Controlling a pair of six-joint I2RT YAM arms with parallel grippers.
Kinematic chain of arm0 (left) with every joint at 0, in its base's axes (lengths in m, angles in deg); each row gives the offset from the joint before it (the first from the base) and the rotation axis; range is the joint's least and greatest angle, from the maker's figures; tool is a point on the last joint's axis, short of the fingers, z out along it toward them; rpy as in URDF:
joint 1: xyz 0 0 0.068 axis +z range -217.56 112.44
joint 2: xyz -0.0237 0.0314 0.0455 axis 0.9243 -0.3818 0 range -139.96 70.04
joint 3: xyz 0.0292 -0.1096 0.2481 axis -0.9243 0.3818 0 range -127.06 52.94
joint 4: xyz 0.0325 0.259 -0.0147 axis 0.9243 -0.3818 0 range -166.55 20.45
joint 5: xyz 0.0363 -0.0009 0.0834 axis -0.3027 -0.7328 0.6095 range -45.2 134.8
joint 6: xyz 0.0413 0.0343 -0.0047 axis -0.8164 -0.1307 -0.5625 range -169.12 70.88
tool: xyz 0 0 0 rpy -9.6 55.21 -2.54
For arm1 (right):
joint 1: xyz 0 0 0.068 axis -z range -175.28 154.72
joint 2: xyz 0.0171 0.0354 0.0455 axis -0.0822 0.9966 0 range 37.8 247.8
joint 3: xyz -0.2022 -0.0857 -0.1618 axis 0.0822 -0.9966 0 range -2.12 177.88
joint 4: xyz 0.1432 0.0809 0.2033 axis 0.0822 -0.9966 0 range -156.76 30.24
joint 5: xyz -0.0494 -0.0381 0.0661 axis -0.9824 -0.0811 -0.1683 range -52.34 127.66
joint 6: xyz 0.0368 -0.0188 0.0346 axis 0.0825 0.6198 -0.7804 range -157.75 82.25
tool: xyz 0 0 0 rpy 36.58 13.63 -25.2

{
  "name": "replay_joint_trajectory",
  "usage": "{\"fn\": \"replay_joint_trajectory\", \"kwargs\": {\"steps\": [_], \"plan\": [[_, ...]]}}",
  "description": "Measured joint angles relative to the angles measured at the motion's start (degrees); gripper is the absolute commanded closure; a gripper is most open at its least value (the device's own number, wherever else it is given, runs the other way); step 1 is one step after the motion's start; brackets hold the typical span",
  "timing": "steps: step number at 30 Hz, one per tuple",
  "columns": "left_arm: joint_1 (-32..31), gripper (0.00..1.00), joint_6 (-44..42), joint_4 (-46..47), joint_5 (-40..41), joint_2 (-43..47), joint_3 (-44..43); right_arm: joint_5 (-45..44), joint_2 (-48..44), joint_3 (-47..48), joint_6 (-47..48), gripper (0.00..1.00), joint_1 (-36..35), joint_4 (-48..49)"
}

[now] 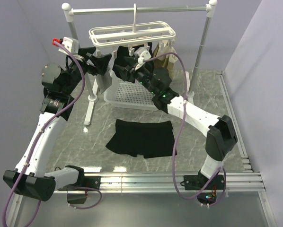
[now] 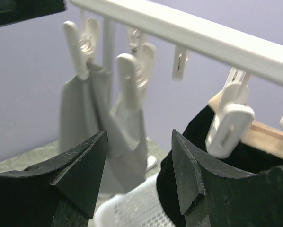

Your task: Clip the underwear to the hanger

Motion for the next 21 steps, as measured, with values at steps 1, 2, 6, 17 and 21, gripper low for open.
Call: {"fn": "replay_joint_trajectory", "kwargs": {"steps": [1, 2, 6, 17, 21], "plan": [[0.0, 0.15, 0.0, 0.02, 0.0, 0.04, 0.0, -0.2, 1.11, 0.87, 0.15, 0.37, -0.02, 0.5], [0.0, 0.15, 0.02, -0.04, 0.02, 0.09, 0.0, -0.37, 1.97, 1.6, 0.31, 0.37, -0.02, 1.11], [0.0, 0.13, 0.07, -0.22, 0.11, 0.24, 0.0, -0.61, 5.09, 5.18, 0.63, 0.37, -0.04, 3.32], [0.0, 0.15, 1.27, -0.07, 1.6, 0.28, 0.02, 0.5, 8.63, 11.04, 1.81, 0.53, -0.2, 4.94], [0.0, 0.17, 1.07, 0.04, 1.42, -0.07, 0.02, 1.22, 8.63, 11.91, 1.88, 0.59, -0.2, 4.72]]}}
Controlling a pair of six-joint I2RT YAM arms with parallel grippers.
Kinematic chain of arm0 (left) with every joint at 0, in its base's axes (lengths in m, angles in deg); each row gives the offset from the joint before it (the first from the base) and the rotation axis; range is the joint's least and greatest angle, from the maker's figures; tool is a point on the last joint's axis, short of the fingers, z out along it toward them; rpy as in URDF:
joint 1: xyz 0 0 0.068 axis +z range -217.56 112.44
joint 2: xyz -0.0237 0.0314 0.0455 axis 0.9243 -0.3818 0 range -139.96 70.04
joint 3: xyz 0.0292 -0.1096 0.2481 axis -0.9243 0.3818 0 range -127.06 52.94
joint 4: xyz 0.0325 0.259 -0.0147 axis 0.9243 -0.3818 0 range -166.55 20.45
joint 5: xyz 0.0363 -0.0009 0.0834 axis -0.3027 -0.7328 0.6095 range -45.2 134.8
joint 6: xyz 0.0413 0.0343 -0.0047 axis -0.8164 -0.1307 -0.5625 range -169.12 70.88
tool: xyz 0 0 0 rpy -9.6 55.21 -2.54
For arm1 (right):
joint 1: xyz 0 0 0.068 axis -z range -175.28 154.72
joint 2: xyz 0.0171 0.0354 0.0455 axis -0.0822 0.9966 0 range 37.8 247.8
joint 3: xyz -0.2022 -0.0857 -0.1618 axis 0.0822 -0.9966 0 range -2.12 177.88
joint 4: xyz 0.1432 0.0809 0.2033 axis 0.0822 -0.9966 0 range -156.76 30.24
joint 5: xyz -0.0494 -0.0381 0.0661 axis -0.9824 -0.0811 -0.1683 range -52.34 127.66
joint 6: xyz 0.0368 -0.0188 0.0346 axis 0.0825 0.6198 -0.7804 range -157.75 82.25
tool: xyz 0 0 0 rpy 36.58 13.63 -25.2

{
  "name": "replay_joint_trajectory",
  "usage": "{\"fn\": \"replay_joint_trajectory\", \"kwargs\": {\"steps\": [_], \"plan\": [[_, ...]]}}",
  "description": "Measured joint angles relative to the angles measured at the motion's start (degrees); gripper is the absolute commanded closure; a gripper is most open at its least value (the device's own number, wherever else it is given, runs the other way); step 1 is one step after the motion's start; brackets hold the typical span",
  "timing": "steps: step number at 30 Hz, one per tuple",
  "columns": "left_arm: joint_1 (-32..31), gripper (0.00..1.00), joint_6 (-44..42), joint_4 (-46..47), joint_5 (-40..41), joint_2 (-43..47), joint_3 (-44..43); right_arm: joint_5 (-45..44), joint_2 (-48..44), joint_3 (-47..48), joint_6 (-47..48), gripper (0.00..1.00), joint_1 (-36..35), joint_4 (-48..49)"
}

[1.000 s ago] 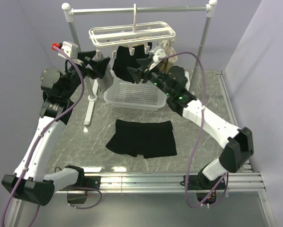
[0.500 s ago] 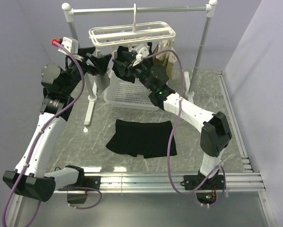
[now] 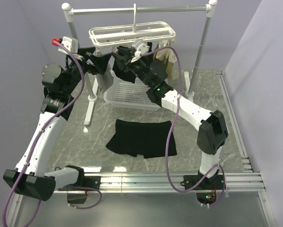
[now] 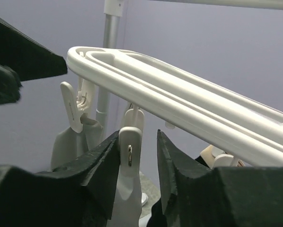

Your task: Clip the underwear to the hanger

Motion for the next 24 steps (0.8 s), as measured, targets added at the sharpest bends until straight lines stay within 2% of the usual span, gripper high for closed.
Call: {"fn": "replay_joint_trajectory", "kwargs": {"steps": [4, 7, 17, 19, 22, 23, 24], "plan": [[0.0, 0.18, -1.33, -0.52, -1.49, -0.96, -0.13, 0.85, 0.02, 0.04, 0.2, 0.6, 0.0, -0.85], [0.0, 0.17, -1.55, -1.49, -2.29, -1.97, -0.48, 1.31, 0.04, 0.07, 0.31, 0.55, 0.0, -1.81], [0.0, 0.17, -1.49, -2.75, -3.17, -2.97, -1.49, 2.25, 1.88, 1.75, 0.28, 0.58, 0.0, -4.35], [0.0, 0.17, -1.49, -3.08, -3.37, -3.02, -1.79, 2.29, 2.43, 1.95, 0.15, 0.61, 0.0, -4.7], [0.0, 0.17, -1.55, -3.23, -3.93, -2.99, -2.08, 2.29, 2.93, 1.97, -0.24, 0.72, 0.0, -5.44], [0.0, 0.17, -1.6, -3.32, -4.13, -2.99, -2.12, 2.32, 2.99, 1.99, -0.28, 0.8, 0.0, -5.62], [0.0, 0.17, -1.7, -3.39, -4.24, -2.99, -2.12, 2.36, 3.02, 1.99, -0.26, 0.84, 0.0, -5.77]]}}
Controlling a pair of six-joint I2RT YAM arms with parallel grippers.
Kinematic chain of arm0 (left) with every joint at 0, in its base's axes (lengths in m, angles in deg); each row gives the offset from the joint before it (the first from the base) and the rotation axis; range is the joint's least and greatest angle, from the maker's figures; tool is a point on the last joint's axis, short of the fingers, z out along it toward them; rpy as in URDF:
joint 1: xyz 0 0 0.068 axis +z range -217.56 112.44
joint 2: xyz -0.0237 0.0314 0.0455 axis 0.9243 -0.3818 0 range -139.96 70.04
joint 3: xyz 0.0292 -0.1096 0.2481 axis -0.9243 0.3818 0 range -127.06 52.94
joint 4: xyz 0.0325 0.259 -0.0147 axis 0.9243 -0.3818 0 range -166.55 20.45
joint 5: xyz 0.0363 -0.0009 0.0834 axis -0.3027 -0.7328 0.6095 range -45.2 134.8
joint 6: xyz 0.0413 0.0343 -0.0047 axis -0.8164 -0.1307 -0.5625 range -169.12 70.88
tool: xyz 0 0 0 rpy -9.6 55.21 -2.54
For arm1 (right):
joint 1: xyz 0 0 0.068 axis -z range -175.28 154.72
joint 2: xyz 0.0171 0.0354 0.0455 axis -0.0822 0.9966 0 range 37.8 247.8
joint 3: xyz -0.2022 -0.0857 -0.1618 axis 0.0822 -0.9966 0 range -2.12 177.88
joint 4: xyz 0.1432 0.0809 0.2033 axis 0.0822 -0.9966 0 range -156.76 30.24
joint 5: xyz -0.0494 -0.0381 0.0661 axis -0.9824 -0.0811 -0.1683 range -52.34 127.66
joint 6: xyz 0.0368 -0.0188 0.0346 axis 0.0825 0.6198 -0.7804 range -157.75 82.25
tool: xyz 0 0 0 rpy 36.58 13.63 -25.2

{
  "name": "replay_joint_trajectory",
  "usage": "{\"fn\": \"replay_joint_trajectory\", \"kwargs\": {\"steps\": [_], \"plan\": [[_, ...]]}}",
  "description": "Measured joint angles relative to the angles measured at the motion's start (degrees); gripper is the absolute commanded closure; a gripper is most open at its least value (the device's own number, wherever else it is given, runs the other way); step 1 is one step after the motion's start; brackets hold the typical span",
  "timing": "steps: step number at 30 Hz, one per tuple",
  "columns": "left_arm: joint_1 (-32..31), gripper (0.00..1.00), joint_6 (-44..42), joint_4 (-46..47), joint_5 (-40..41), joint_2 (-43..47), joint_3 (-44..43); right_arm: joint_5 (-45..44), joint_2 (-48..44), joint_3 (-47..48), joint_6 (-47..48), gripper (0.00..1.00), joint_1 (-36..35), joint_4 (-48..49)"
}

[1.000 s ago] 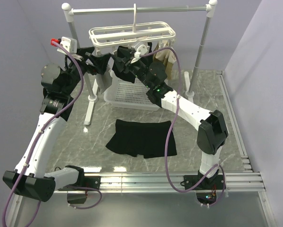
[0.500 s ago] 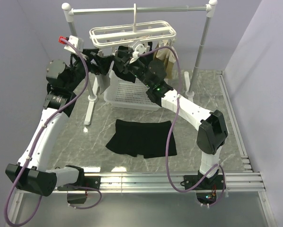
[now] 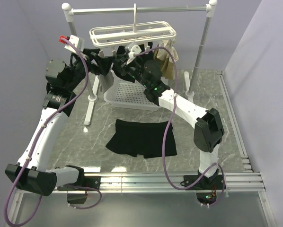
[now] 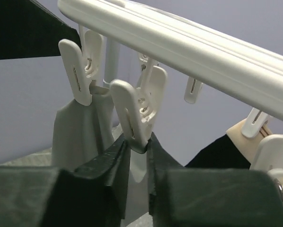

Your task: Clip the underwear to the hanger

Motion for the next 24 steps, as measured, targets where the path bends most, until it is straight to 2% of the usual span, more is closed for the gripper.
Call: {"fn": "replay_joint_trajectory", "kwargs": {"steps": [4, 10, 11, 13, 14, 16, 21, 24], "plan": [[0.0, 0.17, -0.24, -0.59, -0.17, -0.04, -0.55, 0.33, 0.0, 0.7, -0.5, 0.99, 0.17, -0.61], [0.04, 0.17, -0.52, -1.49, -0.15, -0.07, -1.66, 1.57, -0.02, 0.85, -0.98, 1.0, 0.39, -0.79], [0.07, 0.17, -0.5, -1.64, -0.15, -0.07, -1.73, 1.88, -0.04, 0.85, -0.98, 0.96, 0.42, -0.92], [0.26, 0.17, -0.39, -1.75, -0.13, -0.07, -1.86, 2.47, -0.15, 0.85, -1.11, 0.78, 0.44, -1.25], [0.42, 0.17, -0.28, -1.84, -0.13, -0.09, -1.92, 2.56, -0.17, 0.85, -1.05, 0.66, 0.44, -1.44], [0.85, 0.16, 0.46, -2.05, -0.13, -0.09, -2.05, 2.64, -0.28, 0.85, -1.22, 0.59, 0.44, -1.86], [1.9, 0.16, 1.16, -2.12, -0.11, -0.09, -2.16, 2.64, -0.44, 0.85, -1.84, 0.48, 0.46, -2.34], [2.29, 0.15, 1.57, -2.12, -0.13, -0.09, -2.16, 2.56, -0.44, 0.85, -2.21, 0.46, 0.44, -2.43]]}}
